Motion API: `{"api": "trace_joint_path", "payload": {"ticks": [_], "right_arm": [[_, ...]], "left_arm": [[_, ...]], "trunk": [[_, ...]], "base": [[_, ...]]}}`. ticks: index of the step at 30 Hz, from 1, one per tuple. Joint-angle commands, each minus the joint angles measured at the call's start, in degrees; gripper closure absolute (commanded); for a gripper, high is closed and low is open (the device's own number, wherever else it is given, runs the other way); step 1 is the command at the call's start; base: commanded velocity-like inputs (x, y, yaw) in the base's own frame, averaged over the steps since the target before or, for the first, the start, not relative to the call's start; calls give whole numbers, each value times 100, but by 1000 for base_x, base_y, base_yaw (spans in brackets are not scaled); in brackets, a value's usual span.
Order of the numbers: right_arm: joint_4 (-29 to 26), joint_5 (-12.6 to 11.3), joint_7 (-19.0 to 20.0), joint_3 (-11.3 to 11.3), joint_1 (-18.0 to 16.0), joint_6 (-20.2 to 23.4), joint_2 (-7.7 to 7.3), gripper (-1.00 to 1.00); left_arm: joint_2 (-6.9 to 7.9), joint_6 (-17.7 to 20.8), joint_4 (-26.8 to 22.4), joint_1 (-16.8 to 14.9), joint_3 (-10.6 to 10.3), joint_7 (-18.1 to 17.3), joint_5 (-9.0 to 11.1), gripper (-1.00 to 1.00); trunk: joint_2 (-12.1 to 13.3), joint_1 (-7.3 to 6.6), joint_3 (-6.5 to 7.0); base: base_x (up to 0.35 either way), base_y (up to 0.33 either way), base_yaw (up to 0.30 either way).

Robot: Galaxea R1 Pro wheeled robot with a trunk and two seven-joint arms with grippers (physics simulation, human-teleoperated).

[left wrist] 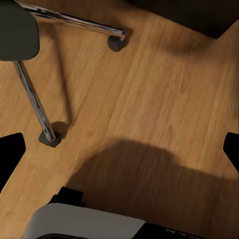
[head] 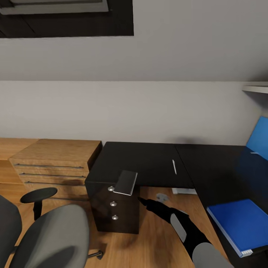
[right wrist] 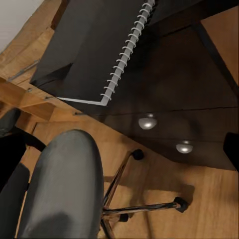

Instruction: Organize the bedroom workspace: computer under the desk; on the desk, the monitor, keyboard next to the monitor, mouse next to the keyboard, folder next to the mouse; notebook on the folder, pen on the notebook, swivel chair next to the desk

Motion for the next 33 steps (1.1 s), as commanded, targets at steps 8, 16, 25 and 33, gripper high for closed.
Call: {"api": "trace_joint_path", "payload": {"ticks": [8,16,25,33], "right_arm": [[-14,-100,163,-1,-2,74,-119,-100],[-12,-101,203,13,-2,36,-152,-100],[200,-90,230,119,9,95,-61,-100],[301,-135,254,100,14,89,-321,-100]], "left_arm": [[7,4,-10,3,11,-45,52,-100],[8,4,-10,3,10,-41,51,-100],[-63,-133,-59,3,41,-58,30,-100],[90,-129,-62,3,37,-62,29,-100]], "trunk": [[-3,2,-5],[-3,2,-5],[-3,2,-5],[-3,2,-5]], "base": [[267,0,0],[137,0,0],[0,0,0],[0,0,0]]}}
